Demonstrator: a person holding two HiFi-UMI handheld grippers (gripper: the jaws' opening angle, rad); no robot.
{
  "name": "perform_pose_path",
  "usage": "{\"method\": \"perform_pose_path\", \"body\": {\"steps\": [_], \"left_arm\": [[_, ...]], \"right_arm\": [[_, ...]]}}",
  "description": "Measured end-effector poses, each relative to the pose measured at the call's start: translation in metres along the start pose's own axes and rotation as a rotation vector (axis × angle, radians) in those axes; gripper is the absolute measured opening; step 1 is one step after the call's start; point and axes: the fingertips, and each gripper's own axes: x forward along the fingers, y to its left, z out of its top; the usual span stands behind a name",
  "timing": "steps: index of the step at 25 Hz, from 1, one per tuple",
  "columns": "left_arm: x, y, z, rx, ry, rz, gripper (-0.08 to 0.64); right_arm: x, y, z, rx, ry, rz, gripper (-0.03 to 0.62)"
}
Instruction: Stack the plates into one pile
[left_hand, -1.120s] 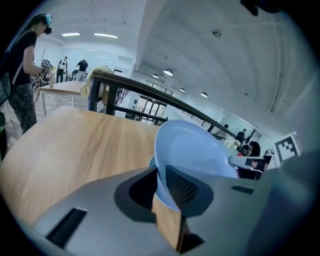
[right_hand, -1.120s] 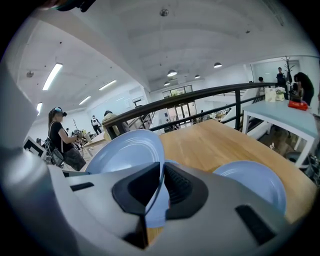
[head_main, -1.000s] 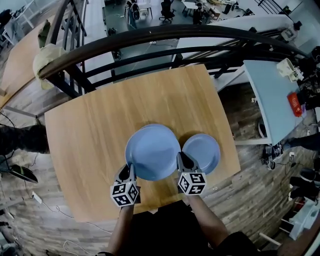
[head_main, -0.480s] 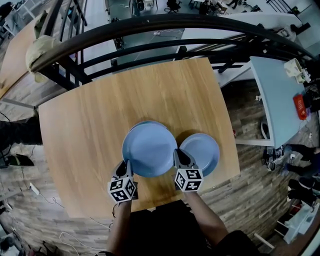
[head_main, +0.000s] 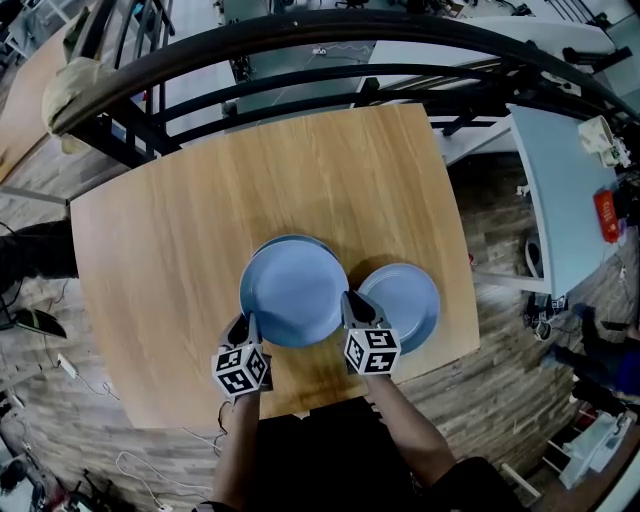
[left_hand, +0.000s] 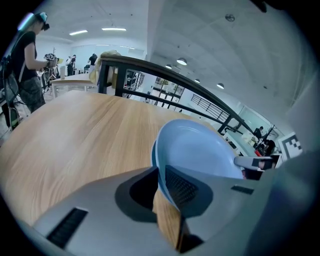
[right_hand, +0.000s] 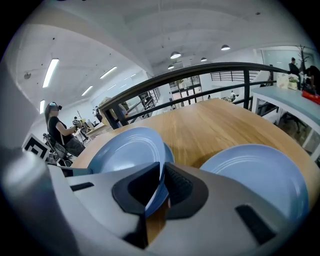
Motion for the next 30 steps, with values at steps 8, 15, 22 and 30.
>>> {"method": "perform_pose_path", "body": {"steps": [8,15,22,30], "left_arm": [[0.010,0.004,-0.009,-0.022,0.029,0.021,0.060],[0.014,0.002,-0.009,-0.022,0.053,0.036,0.061],[0.017,0.006,-0.007,-0.018,0.059,0.044,0.061],[0.021,0.007,-0.011,0.022,0.067,0.062,0.066]], "right_arm": [[0.010,-0.004,-0.005,-0.011,0.049,0.006,0.048],[0.017,-0.009,-0.008,-0.018,0.093,0.010,0.049],[0.025,-0.008,-0.011,-0.034,0.132,0.013,0.049],[0.031,-0.009,-0.018,-0.040,0.165,0.015,0.051]]}}
